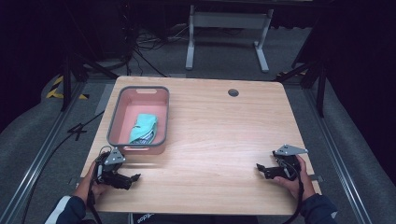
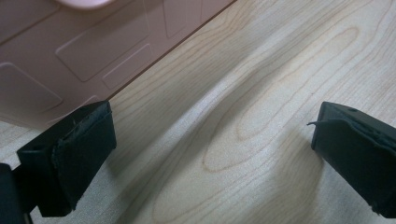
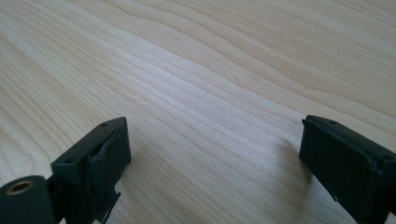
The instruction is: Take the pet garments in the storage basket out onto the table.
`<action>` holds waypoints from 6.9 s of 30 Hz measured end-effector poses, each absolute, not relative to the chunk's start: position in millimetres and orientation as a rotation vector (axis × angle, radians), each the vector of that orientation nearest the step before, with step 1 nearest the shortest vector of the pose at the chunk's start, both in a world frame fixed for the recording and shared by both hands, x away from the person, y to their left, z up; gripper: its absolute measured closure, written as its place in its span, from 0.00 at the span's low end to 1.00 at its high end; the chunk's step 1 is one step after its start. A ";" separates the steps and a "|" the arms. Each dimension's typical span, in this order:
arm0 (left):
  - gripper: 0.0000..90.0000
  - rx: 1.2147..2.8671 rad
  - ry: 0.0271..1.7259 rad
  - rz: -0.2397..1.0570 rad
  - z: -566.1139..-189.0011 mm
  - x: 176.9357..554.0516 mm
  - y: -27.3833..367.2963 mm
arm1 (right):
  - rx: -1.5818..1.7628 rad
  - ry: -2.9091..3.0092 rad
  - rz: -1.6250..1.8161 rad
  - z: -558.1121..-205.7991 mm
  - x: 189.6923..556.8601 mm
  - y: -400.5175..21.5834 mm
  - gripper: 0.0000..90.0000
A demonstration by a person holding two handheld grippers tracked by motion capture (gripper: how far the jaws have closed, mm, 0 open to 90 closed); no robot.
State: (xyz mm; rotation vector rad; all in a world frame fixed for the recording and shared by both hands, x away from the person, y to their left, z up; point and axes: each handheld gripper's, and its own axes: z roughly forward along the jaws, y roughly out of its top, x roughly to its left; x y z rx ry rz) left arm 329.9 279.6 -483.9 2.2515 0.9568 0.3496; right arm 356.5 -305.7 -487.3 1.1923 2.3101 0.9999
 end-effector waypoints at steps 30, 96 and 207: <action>0.21 2.301 0.938 0.360 -462.4 310.9 285.3 | 1.201 2.304 0.998 -487.3 355.9 -305.4 0.10; 0.18 2.538 1.226 0.272 -415.9 507.0 211.7 | 1.195 2.308 1.000 -487.3 356.3 -305.5 0.10; 0.85 2.205 0.913 0.459 -259.6 449.4 154.8 | 1.183 2.317 1.001 -487.2 358.3 -305.8 0.10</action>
